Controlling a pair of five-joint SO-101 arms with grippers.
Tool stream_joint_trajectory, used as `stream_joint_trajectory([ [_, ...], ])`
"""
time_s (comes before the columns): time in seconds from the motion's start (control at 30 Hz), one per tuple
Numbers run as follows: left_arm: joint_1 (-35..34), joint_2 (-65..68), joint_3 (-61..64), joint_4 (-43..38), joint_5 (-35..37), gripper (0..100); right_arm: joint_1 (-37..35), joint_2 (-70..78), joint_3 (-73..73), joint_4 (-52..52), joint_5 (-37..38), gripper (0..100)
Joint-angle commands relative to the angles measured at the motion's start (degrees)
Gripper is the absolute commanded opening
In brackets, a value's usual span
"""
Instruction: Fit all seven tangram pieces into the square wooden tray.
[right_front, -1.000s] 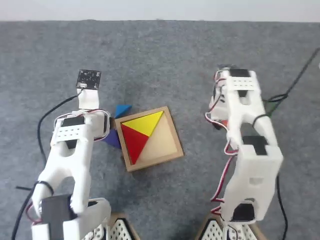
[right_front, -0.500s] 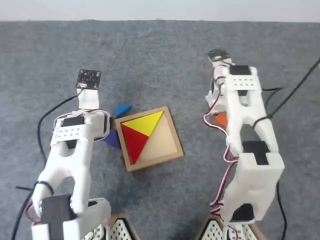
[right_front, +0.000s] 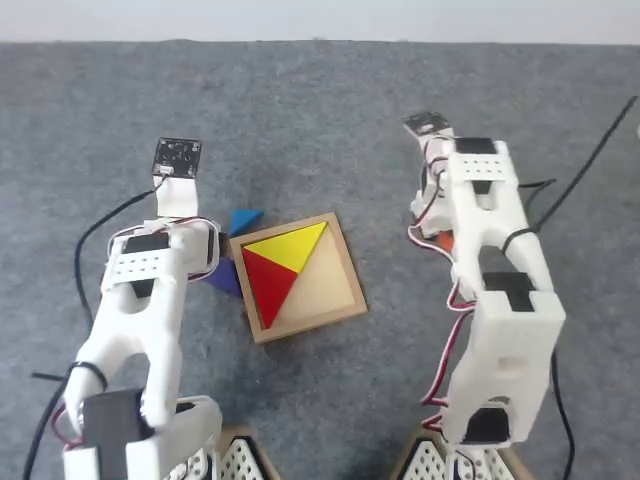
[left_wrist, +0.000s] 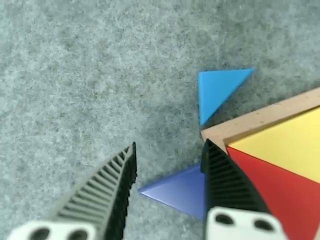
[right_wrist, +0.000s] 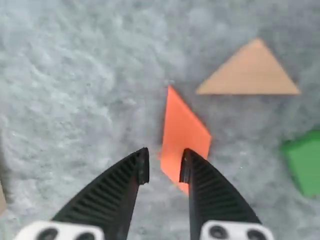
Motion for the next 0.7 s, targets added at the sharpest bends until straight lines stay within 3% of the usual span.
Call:
stream_joint_trajectory([
  [0.0, -0.18, -2.55, -0.13, -1.23, 0.26, 21, 3.21, 2.51, -4.66, -0.40, 0.97, 14.1],
  [0.1, -0.18, -2.55, -0.13, -1.14, 0.26, 21, 3.30, 5.23, -7.12, 0.75, 2.73, 14.6],
  [0.3, -0.18, -2.55, -0.13, -1.05, 0.26, 21, 6.37, 10.77, -12.92, 2.59, 3.34, 26.5],
  [0.57, -0.09, -2.55, -0.13, -1.05, 0.26, 21, 6.64, 16.22, -20.66, 10.95, 5.01, 22.7],
  [0.67, -0.18, -2.55, -0.13, -1.05, 0.26, 21, 5.49, 16.31, -20.66, 12.88, 4.75, 11.1],
])
